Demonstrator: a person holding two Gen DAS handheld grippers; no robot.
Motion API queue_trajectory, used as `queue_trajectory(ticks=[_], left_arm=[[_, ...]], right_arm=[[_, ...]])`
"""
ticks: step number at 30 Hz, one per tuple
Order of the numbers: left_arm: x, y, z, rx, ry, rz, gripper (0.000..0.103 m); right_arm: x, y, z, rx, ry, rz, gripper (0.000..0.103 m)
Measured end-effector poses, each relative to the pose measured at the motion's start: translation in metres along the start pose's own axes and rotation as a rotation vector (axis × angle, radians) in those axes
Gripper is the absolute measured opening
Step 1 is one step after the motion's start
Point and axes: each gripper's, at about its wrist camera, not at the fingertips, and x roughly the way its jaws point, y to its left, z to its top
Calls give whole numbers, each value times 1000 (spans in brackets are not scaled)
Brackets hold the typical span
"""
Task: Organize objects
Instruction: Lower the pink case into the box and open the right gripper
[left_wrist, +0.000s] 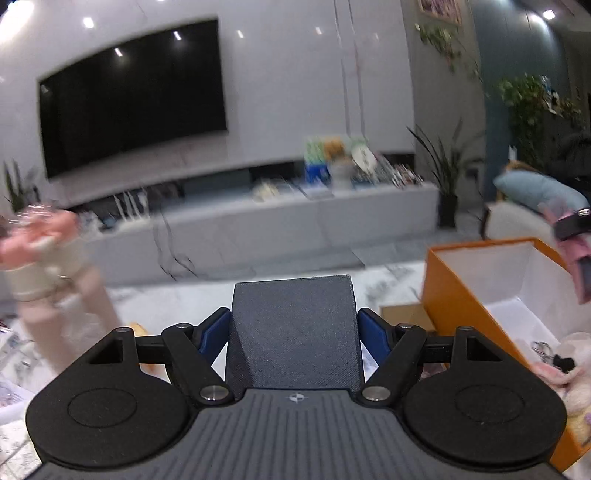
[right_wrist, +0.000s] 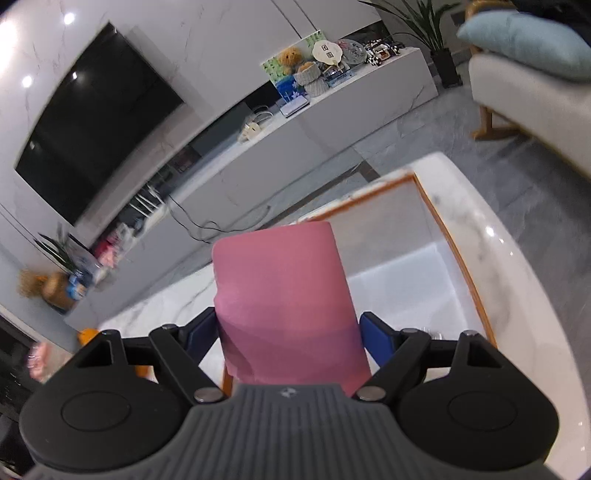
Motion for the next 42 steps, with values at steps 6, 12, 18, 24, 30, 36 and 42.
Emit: queue_trajectory(ticks=[6,12,18,24,30,36,42], left_arm=[[32,24,-23,-124,118,-93,87],[57,41,-32,-178,164,-142,87],[64,48,-45,-260,251,-187,87],[49,35,-43,-162,183,-175,87],[54,43,-43,-211,208,-179,87],[56,44,-43,-230,215,-189,87],[52,40,-41,-211,203,-212,87]], right_arm=[[73,7,-2,-37,135,-57,83],[104,6,-12,-48,176,-90,83],[124,3,-22,-48,203,-153,83],[133,-4,-28,13,228,-122,83],[140,-25,-30,157,338,-52,89],[121,-20,-12,147,291,45,95],[78,-22,4,126,199,97,96]])
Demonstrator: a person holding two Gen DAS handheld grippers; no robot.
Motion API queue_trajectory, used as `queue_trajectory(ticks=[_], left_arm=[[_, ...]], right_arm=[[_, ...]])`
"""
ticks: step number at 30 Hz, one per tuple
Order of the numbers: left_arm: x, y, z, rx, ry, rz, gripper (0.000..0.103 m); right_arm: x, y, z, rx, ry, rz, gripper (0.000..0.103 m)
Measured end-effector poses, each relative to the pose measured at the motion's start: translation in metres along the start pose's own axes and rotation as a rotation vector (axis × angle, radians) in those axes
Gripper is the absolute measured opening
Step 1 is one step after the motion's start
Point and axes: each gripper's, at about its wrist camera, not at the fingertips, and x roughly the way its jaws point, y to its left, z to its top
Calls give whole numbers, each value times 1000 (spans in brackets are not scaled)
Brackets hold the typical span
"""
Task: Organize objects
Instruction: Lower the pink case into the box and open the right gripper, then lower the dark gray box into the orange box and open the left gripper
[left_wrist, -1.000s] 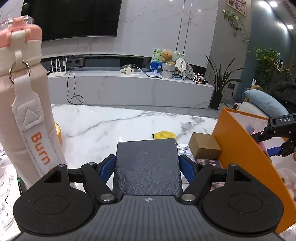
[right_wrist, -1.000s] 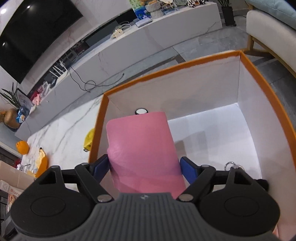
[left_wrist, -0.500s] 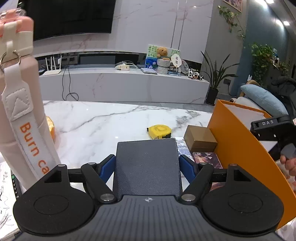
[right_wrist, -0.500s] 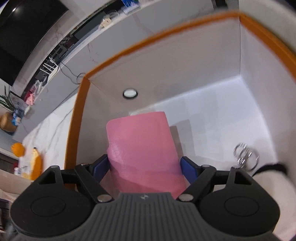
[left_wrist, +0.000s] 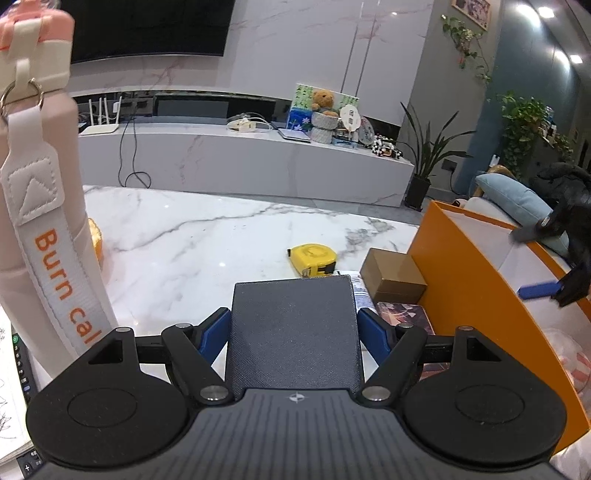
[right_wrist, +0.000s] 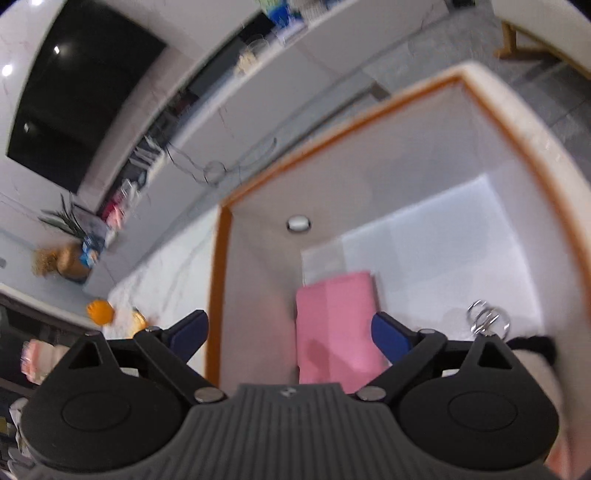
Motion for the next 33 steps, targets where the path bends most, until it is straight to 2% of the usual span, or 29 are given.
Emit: queue_trajectory(ticks=[2,4,9,13,18,21,23,29,33], left_arm=[[-1,-2,1,-5,11,-2,87],[-5,-3,3,-35,12,-31,87],[-31,-12,15,-97,-54,-36,87],[-33,-35,33,-120,-54,-64,87],[-18,-80,62,-156,-30,-185,87],[5,-113,78,-138,22,-252,87],[27,-139,86,-119,83,-268,87],[88,-189,90,-58,216,-275,87],[114,-212,73,-32,294,-238,87]], right_arm=[[-23,-7,-2,16,-66,26,98],[-35,6,0,-20,-118,24,98],[-68,25,-11,-157,-152,38,99],[-93,15,-29,-163,-215,-6,99],[-117,1,-31,-190,-258,-38,99],[-137,-20,-30,-145,-307,45,99],[-145,-33,-24,-90,-337,61,99],[-156,-58,-22,-8,-357,77,99],[-157,-70,-22,24,-334,97,99]])
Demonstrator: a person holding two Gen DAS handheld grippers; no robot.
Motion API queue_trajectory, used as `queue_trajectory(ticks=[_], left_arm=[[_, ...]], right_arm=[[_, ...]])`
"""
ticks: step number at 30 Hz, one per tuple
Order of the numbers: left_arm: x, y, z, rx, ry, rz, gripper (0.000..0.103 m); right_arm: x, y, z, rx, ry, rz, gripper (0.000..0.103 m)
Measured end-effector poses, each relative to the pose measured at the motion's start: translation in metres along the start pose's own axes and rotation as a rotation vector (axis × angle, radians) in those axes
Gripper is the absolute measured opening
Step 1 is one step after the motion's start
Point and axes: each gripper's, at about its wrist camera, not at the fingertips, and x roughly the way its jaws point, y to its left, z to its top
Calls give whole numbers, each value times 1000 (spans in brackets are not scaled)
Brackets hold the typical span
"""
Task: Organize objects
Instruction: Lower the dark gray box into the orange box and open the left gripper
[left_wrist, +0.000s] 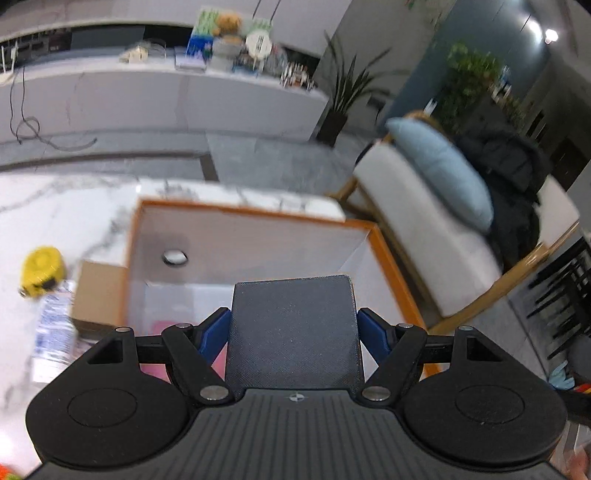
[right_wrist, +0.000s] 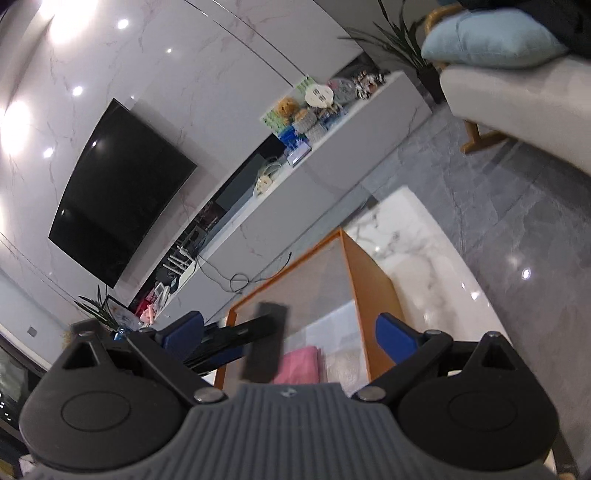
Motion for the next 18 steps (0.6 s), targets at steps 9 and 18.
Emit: queue_trajectory(ticks=[9,18], left_arm=[[52,-14,-21,8,75,130,87],[62,-28,-30,84,98,215,87]], right_arm=[[2,-5,-7,26,-57,92,99],[9,-9,-9,46,-34,35,99]])
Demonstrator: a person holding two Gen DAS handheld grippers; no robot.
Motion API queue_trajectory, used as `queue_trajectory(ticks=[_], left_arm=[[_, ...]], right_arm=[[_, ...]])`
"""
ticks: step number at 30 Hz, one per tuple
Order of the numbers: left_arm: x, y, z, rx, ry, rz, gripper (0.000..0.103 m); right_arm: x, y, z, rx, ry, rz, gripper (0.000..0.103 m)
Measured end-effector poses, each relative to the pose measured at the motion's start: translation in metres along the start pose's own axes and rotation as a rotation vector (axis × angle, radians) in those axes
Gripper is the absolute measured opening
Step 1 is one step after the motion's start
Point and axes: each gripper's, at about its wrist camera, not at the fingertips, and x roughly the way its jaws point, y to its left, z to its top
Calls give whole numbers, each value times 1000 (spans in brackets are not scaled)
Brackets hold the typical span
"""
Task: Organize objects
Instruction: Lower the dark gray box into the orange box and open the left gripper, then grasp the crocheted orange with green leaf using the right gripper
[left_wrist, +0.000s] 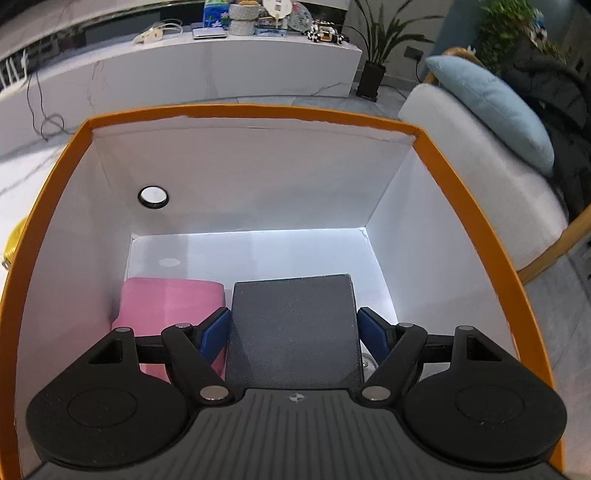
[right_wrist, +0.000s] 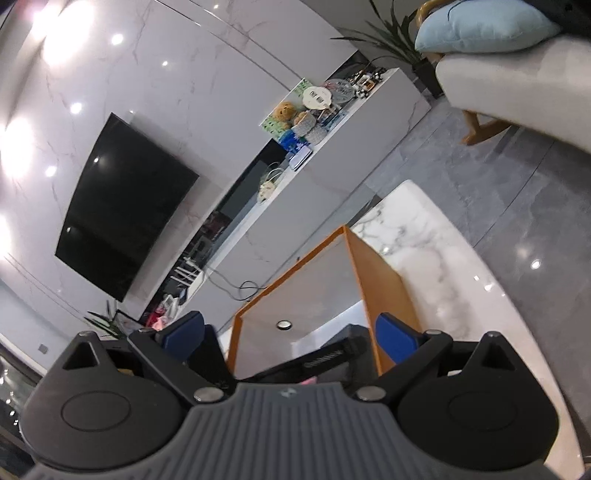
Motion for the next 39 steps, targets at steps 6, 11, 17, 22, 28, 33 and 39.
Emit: queue_trajectory(ticks=[6,11,17,22,28,33,39], left_arm=[[0,-10,-1,99,37,0,88],[-11,-16,-2,160,40,53,92],[-53,-5,2,144,-58,-20,92],[-121,36,-2,115,-198,-18,93],[-201,107,-35,61,-329,80,99],[-229,161,-75,23,-391,159,99],[-220,211,-106,-67,-464,265,99]], right_arm=[[10,-5,-2,12,30,-76,99],[4,-6,-2,24,31,-41,99],[5,-10,-1,34,42,-46,99],[14,5,-6,-34,62,12,99],[29,28,-21,-159,90,12,99],[33,50,-34,-224,82,36,99],[33,91,-61,-345,74,213,99]])
